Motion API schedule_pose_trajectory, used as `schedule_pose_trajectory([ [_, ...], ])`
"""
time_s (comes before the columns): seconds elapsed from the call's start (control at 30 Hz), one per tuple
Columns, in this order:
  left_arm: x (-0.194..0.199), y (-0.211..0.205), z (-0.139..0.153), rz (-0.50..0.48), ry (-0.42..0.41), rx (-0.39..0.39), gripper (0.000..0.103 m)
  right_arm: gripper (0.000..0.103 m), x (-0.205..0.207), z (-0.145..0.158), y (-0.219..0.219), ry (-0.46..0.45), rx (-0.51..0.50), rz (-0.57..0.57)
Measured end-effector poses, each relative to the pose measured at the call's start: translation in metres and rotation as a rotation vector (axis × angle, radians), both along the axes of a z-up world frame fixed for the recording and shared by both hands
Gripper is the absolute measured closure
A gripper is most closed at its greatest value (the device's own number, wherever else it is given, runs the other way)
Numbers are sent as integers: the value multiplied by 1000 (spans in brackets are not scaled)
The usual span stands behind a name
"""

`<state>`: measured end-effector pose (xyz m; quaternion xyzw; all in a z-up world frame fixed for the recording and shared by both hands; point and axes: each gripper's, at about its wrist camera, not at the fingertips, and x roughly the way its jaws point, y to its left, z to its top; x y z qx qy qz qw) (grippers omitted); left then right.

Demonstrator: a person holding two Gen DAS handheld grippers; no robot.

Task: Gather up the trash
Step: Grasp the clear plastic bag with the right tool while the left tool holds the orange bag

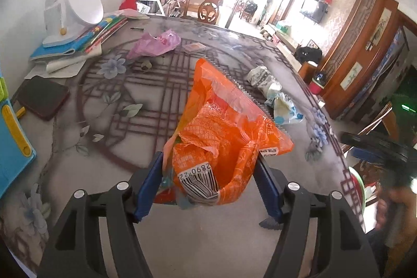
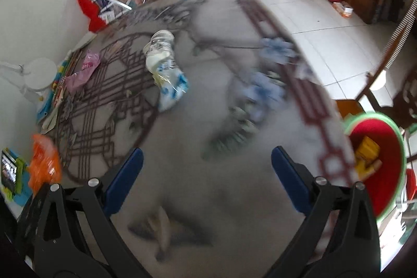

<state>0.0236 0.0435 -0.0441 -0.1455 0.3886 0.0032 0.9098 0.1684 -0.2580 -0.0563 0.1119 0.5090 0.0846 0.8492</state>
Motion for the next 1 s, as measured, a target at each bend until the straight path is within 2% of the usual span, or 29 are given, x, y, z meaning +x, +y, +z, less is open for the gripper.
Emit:
schedule_pose_trajectory([
  [0.2, 3, 9, -4, 5, 7, -44, 38, 6, 59, -22, 32, 40, -18, -17],
  [0.37, 4, 12, -3, 7, -1, -65, 38, 6, 88, -33, 46, 52, -58, -28],
  [0.47, 4, 14, -3, 16, -4, -72, 37, 6, 99, -43, 47, 83, -29, -46],
  [0.5, 5, 16, -3, 22, -5, -78, 37, 11, 102, -46, 49, 90, -17, -43],
  [0.53, 4, 17, -4, 25, -6, -81, 37, 28, 103, -48, 52, 91, -16, -34],
  [0.57, 4, 18, -4, 27, -6, -82, 37, 40, 104, -49, 56, 95, -18, -15],
  [0.6, 4, 18, -4, 27, -4, -78, 37, 60, 103, -50, 59, 100, -11, 3],
  [0.63, 4, 18, -4, 28, -4, -73, 37, 63, 102, -50, 62, 99, 5, 16],
  [0.73, 6, 15, -5, 26, 0, -57, 37, 65, 89, -39, 65, 54, 32, 47],
  [0.87, 6, 16, -6, 36, 5, -41, 37, 65, 69, -27, 76, 25, -33, 156],
  [1.0, 7, 18, -8, 48, 8, -33, 37, 65, 35, -9, 80, -23, -18, 243],
])
